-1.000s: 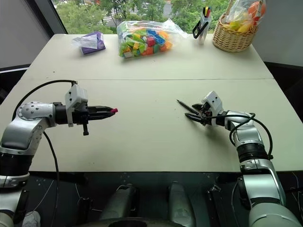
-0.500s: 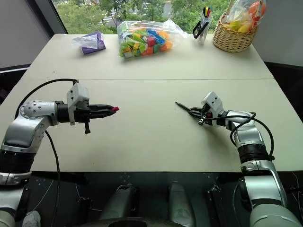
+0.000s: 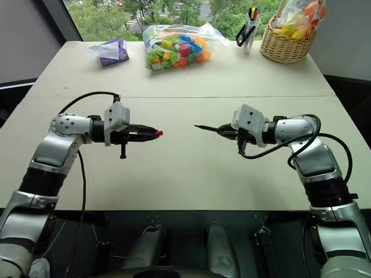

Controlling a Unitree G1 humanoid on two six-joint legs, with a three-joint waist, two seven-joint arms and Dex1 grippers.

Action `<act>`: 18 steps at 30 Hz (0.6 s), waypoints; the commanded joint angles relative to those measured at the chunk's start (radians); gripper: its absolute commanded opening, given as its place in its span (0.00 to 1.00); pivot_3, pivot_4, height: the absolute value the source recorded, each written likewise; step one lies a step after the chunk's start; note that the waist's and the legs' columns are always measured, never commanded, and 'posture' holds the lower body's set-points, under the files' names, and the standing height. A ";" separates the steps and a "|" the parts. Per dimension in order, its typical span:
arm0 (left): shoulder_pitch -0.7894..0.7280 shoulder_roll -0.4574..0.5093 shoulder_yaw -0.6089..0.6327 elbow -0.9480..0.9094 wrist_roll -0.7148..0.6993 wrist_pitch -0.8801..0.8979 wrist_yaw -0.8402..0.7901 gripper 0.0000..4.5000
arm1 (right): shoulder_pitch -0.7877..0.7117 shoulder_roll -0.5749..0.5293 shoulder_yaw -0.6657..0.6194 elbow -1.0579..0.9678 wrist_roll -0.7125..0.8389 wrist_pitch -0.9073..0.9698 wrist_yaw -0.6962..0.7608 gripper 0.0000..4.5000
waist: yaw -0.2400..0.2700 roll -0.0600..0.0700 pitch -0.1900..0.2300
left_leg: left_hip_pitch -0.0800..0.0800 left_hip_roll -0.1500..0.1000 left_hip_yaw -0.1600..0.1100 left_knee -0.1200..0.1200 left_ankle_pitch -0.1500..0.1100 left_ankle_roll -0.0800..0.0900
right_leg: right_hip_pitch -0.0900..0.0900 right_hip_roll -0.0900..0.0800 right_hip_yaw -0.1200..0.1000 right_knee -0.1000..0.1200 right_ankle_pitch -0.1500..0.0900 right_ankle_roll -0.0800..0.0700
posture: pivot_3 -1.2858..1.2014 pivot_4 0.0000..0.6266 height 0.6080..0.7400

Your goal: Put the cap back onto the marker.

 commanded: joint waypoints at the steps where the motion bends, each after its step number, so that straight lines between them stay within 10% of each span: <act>1: -0.037 -0.008 0.001 0.014 0.004 -0.031 -0.012 0.00 | -0.037 -0.003 -0.002 -0.089 0.026 0.048 -0.004 0.00 | 0.001 0.000 0.000 | 0.000 0.000 0.000 0.000 0.000 0.000 | 0.000 0.000 0.000 0.000 0.000 0.000 | 0.52 0.24 1.00; 18: -0.068 -0.034 0.006 0.033 0.009 -0.037 -0.010 0.00 | -0.049 0.008 0.045 -0.128 0.023 0.069 0.001 0.00 | 0.002 0.000 0.000 | 0.000 0.000 0.000 0.000 0.000 0.000 | 0.000 0.000 0.000 0.000 0.000 0.000 | 0.52 0.24 1.00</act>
